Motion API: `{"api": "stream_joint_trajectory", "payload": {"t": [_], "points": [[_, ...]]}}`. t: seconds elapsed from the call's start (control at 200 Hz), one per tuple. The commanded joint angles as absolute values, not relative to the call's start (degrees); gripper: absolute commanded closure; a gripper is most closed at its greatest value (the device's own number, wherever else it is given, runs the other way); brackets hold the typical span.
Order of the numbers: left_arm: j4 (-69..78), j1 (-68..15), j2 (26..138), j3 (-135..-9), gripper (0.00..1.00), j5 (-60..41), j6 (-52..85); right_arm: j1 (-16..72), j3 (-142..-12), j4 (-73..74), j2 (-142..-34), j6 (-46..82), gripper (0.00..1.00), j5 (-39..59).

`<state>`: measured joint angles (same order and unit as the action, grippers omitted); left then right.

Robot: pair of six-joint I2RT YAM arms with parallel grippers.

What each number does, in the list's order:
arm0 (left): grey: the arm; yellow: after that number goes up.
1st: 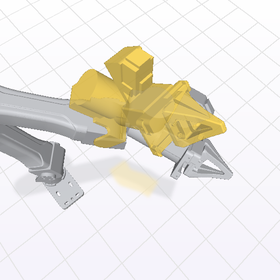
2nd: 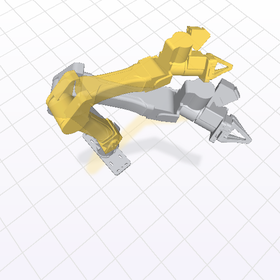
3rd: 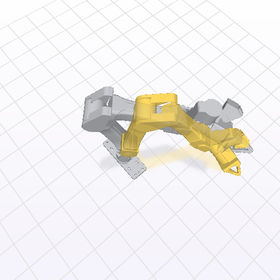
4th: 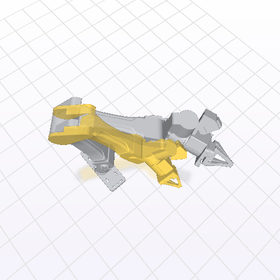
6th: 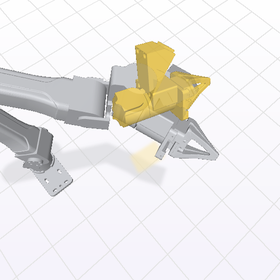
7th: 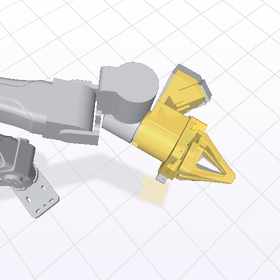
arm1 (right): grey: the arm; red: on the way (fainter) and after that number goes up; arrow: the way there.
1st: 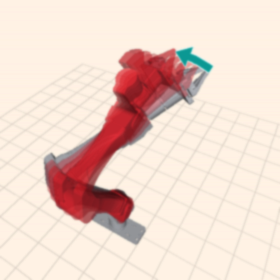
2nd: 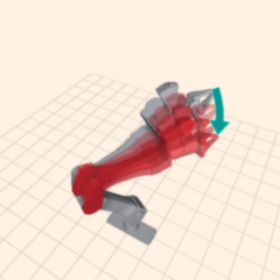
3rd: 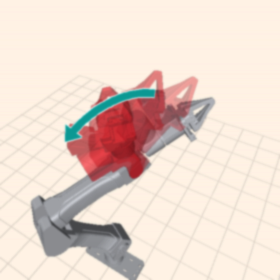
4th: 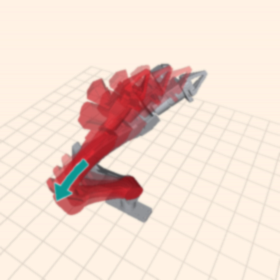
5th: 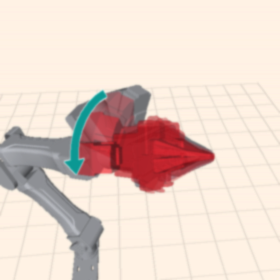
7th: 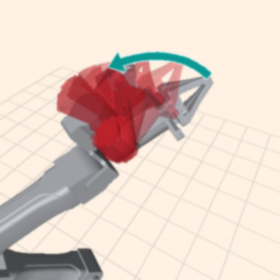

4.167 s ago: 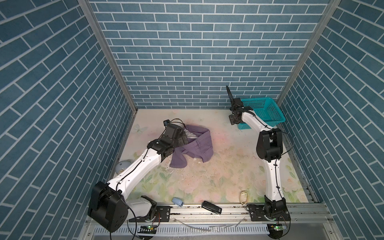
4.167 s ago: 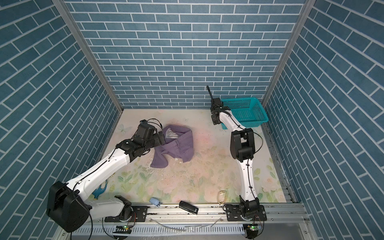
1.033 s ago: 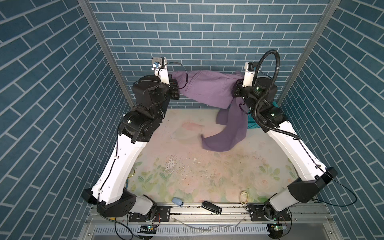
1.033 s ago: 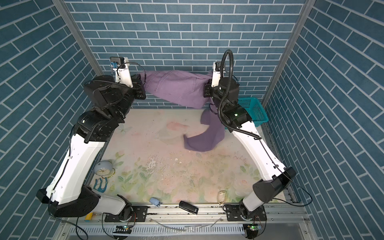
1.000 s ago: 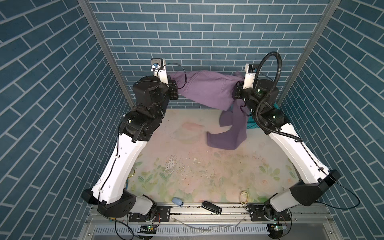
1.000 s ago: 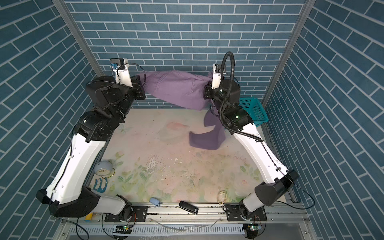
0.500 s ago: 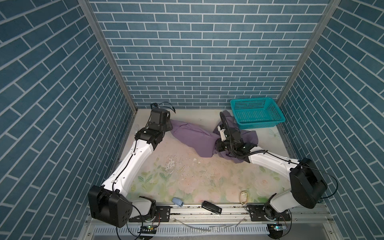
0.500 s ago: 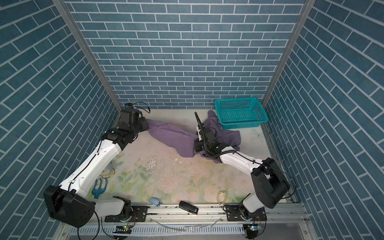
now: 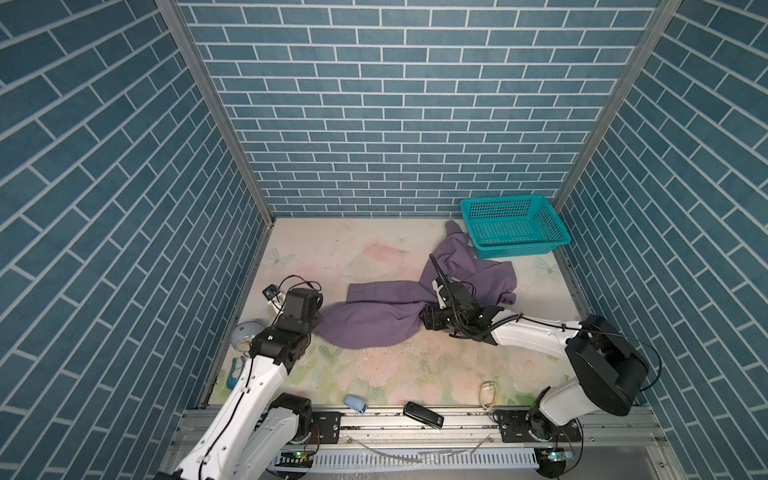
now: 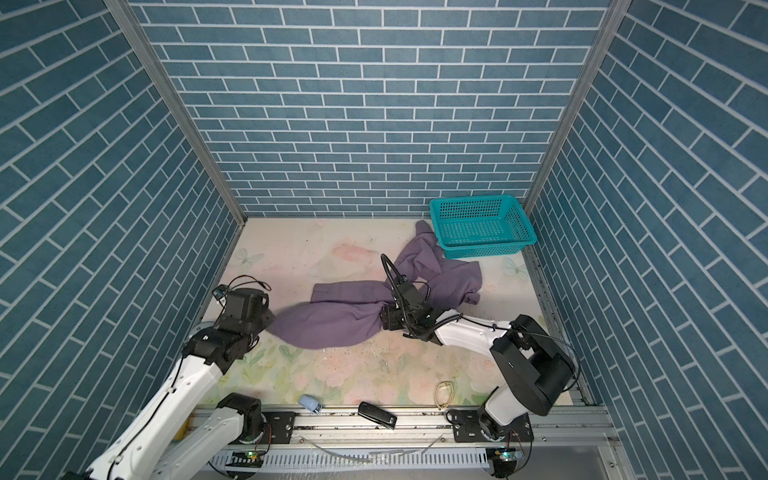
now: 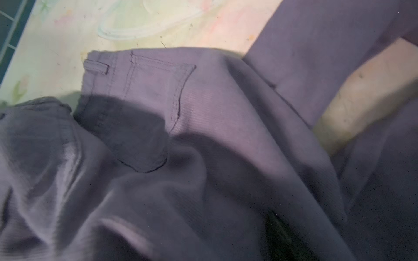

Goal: Fold and stack the trousers

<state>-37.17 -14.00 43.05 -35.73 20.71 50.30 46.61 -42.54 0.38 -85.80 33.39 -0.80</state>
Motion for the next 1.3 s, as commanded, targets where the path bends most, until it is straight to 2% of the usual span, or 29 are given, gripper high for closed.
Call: {"api": "stream_joint_trajectory", "payload": {"t": [0.0, 0.065, 0.18, 0.34, 0.42, 0.545, 0.66, 0.78, 1.02, 1.295], "points": [[-42.29, -13.38, 38.37, -35.36, 0.35, 20.71, 52.94, 46.53, -42.21, -6.32, -78.58, 29.93, 0.18, -1.05], [-42.28, -13.36, 37.84, -37.11, 0.28, 20.93, 51.72, 46.48, -43.90, -11.56, -75.54, 26.49, 0.12, 0.86], [-38.15, -13.36, 42.24, -39.76, 0.21, 18.65, 49.30, 46.47, -46.97, -19.83, -71.44, 23.01, 0.10, 3.05], [-24.06, -13.56, 55.46, -41.86, 0.19, 5.35, 47.62, 46.17, -46.51, -19.70, -67.79, 22.43, 0.12, 2.01], [-21.06, -14.83, 65.11, -46.52, 0.17, 0.27, 45.93, 45.58, -46.63, -18.48, -67.99, 22.54, 0.21, 2.17], [-24.51, -18.12, 79.18, -58.01, 0.15, 0.55, 41.92, 44.53, -48.05, -18.66, -70.05, 22.94, 0.45, 2.17], [-24.58, -18.81, 89.29, -64.37, 0.22, -2.69, 41.30, 43.79, -47.75, -17.73, -70.54, 24.42, 0.57, 2.24], [-25.15, -18.81, 96.73, -68.59, 0.24, -5.04, 42.26, 43.04, -46.96, -18.11, -68.42, 24.35, 0.57, -0.29], [-31.30, -18.72, 107.25, -77.47, 0.20, -7.73, 43.74, 40.27, -42.93, -17.65, -59.10, 23.00, 0.56, -7.10], [-38.57, -18.72, 116.11, -85.26, 0.18, -8.17, 43.89, 37.95, -39.73, -19.37, -48.97, 21.07, 0.47, -14.47]]}}
